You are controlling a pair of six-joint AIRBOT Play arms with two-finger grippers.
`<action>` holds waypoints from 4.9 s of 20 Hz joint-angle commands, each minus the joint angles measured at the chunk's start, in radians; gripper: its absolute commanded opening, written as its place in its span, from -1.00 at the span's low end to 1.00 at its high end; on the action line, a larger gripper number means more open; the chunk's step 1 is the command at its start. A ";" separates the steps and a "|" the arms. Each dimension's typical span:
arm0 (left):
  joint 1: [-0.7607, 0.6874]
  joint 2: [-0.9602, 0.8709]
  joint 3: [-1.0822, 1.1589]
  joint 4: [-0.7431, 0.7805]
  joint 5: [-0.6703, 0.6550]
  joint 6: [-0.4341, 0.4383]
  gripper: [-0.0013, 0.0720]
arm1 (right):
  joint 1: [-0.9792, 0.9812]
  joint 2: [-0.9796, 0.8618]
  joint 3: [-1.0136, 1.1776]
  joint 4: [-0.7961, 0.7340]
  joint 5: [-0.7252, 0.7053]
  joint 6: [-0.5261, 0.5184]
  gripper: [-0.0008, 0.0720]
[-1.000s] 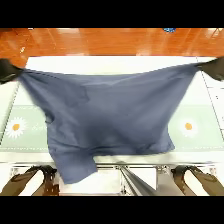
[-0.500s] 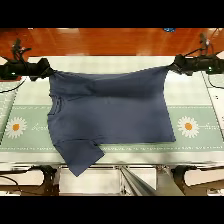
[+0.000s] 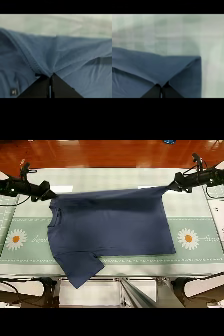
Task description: Fold the shirts.
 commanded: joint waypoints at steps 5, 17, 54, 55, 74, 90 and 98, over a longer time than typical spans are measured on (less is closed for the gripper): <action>0.026 -0.002 -0.175 0.124 -0.184 0.035 -0.90 | -0.016 0.019 -0.184 -0.137 0.085 -0.024 -0.92; 0.085 0.138 -0.225 0.167 -0.242 0.025 0.42 | -0.114 0.138 -0.205 -0.211 0.121 0.082 0.16; 0.092 0.389 -0.905 0.120 -0.176 0.008 -0.90 | -0.374 0.648 -0.784 0.079 -0.048 -0.042 0.16; 0.109 0.403 -0.899 0.119 -0.184 0.008 -0.90 | -0.423 0.648 -0.785 -0.034 -0.008 -0.002 0.16; 0.124 0.467 -0.895 0.092 -0.166 0.004 -0.90 | -0.288 0.499 -1.022 -0.290 0.058 0.115 0.16; 0.164 0.467 -0.757 -0.095 -0.166 0.071 -0.90 | -0.226 0.443 -0.884 0.077 0.100 -0.135 -0.92; 0.124 0.293 -0.473 -0.234 -0.002 0.071 -0.90 | -0.176 0.362 -0.671 0.215 -0.027 -0.122 -0.92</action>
